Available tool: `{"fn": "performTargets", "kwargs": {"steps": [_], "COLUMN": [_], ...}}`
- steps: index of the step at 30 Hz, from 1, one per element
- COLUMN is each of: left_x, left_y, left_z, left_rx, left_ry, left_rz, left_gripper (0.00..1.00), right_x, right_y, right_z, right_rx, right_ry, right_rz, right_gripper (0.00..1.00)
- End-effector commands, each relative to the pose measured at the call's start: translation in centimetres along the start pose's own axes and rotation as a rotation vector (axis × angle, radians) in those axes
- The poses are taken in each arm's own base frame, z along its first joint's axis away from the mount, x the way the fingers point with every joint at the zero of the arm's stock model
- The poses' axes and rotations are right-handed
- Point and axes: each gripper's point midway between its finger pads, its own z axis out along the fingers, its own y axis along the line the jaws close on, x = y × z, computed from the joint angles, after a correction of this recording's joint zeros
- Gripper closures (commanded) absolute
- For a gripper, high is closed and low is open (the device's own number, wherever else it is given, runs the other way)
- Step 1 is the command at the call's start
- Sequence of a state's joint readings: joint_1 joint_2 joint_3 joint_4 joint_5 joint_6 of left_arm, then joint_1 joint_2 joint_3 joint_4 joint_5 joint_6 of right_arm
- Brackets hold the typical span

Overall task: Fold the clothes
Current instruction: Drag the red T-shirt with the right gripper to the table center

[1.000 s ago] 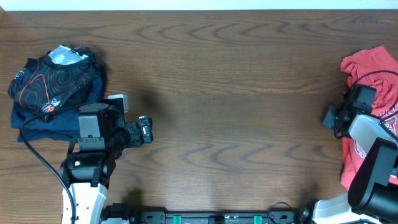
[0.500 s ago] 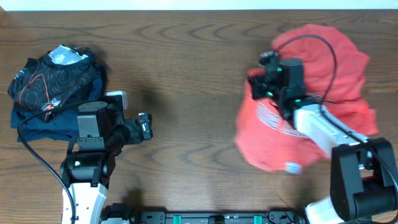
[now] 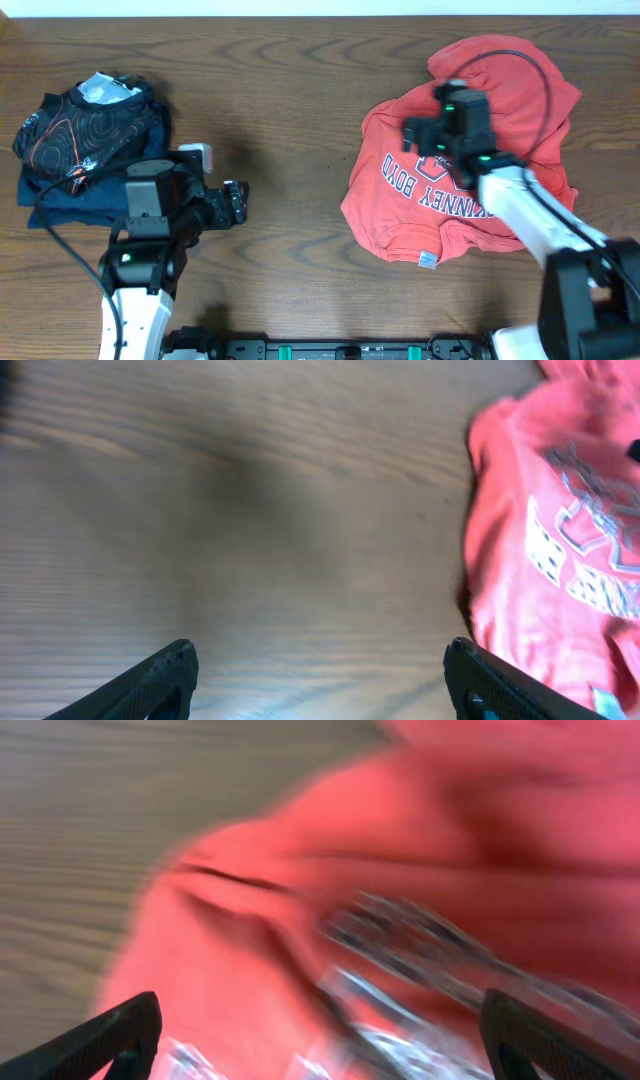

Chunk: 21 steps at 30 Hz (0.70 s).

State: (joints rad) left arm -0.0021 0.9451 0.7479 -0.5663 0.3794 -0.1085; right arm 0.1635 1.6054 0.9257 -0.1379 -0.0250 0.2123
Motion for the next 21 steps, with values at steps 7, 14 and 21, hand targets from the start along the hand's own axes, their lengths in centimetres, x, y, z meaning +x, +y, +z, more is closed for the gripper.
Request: {"fn": "performTargets", "kwargs": {"steps": [7,14,21], "left_x": [3.4,6.8,10.3], "left_y": [-5.7,-9.7,-13.4], "left_z": [4.4,8.7,12.9], "left_rx": [0.202,0.244,0.264], "left_ry": [0.229,0.382,0.481], "left_rz": [-0.021,-0.111,-0.207], "left_gripper": [0.21,0.21,0.23], "right_x": [1.7,3.6,3.6], "right_y": [-12.4,-15.3,-15.3], "right_z": [-8.5,-9.9,-9.9], "right_rx": [0.291,0.349,0.348], "right_ry": [0.098,0.156,0.158], "right_rz": [0.136,0.216,0.216], "right_gripper": [0.01,0.04,0.08]}}
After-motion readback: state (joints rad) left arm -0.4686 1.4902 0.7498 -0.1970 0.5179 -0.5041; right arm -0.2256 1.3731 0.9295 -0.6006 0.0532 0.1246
